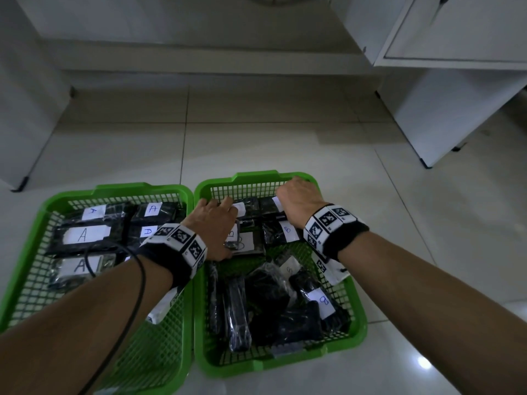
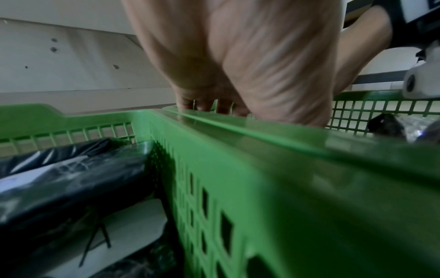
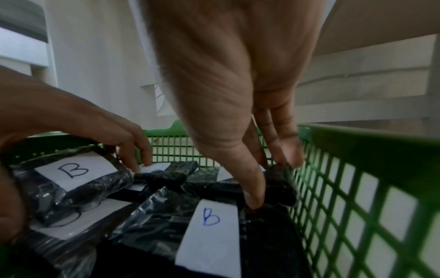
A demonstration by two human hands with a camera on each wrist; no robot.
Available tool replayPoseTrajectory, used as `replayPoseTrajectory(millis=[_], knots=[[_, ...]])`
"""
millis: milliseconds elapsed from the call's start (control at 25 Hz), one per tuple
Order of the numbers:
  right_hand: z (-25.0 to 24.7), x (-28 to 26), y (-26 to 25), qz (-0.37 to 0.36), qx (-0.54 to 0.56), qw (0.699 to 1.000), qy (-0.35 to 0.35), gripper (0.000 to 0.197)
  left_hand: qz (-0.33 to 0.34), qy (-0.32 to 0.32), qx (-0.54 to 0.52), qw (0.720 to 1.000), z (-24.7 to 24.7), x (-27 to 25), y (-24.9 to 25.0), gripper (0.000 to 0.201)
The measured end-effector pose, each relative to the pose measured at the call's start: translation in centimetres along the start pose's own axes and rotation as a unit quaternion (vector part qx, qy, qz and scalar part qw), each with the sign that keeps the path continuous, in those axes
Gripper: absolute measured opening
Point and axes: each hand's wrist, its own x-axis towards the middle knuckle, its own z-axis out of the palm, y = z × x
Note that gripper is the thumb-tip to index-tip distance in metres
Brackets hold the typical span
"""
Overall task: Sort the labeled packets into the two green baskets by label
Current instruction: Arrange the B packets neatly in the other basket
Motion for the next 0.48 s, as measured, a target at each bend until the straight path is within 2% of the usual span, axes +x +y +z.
replayPoseTrajectory(millis=[240,360,480], knots=[[0.0,0.4,0.9,0.009,0.052,0.999,-0.001,0.024,0.0,0.017,0.0,1.0,0.4,-0.1,-0.2,0.088],[-0.5,-0.7,0.9,0.026,0.059,0.998,0.006,0.014,0.002,0.022,-0.003,1.0,0.6,-0.1,-0.2,0.087],[0.0,-2.6,-0.2,0.02,0.056,0.992,-0.108,0.038,0.003,0.025,-0.002,1.0,0.6,-0.1,-0.1,0.085]])
